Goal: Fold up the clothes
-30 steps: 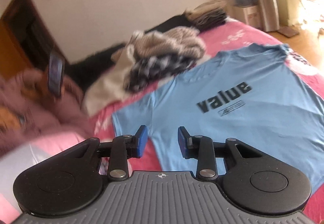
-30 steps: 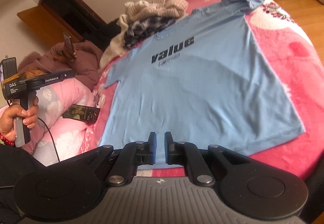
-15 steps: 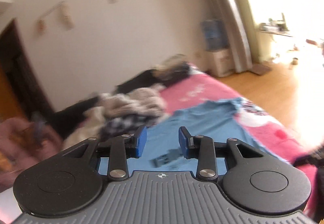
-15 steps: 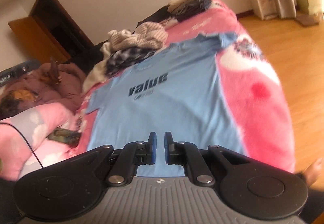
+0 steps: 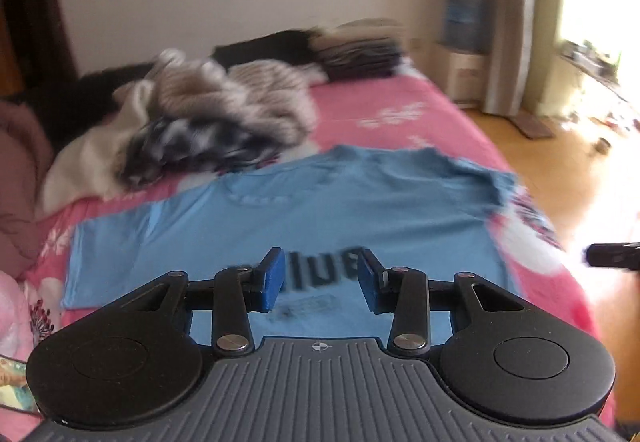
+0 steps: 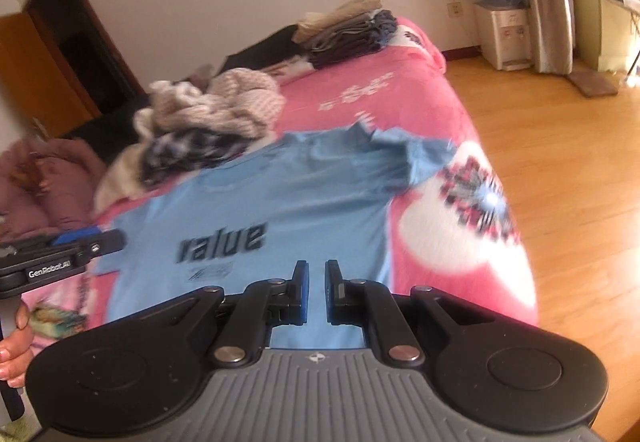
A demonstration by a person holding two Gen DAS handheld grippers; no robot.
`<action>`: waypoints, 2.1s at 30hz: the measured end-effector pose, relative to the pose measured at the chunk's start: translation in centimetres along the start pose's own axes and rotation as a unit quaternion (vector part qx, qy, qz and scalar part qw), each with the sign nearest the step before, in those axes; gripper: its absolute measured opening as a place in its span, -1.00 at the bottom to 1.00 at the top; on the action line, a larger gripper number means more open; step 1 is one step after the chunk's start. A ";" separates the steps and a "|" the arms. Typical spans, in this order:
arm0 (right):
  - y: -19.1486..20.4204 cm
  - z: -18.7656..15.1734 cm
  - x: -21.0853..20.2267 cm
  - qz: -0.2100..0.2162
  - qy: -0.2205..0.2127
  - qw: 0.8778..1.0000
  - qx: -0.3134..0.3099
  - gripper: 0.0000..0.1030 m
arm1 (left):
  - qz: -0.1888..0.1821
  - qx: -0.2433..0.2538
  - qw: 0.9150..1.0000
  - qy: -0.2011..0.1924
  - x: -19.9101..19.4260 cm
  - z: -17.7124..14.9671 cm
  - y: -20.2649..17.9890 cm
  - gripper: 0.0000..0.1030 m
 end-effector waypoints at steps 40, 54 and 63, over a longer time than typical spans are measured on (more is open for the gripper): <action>2.2 18.0 29.3 0.042 0.094 0.986 -0.130 -0.77 | -0.022 -0.066 0.997 -0.025 23.0 2.1 -5.1 -0.13; -8.0 20.3 27.2 -0.123 0.033 0.991 -0.048 -0.52 | 0.005 -0.022 0.999 -0.039 24.1 3.2 -8.6 -0.13; -11.4 16.7 19.4 -0.049 0.035 0.995 -0.075 -0.17 | -0.056 0.043 0.995 -0.075 23.3 4.2 -14.6 -0.07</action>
Point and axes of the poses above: each gripper's, at about its wrist camera, not at the fingertips, and x roughly the way its jaws point, y to its left, z to its top, the point moved 6 cm from there along x, roughly the way its jaws point, and after that the axes turned 1 degree about -z, right-handed, at the moved point
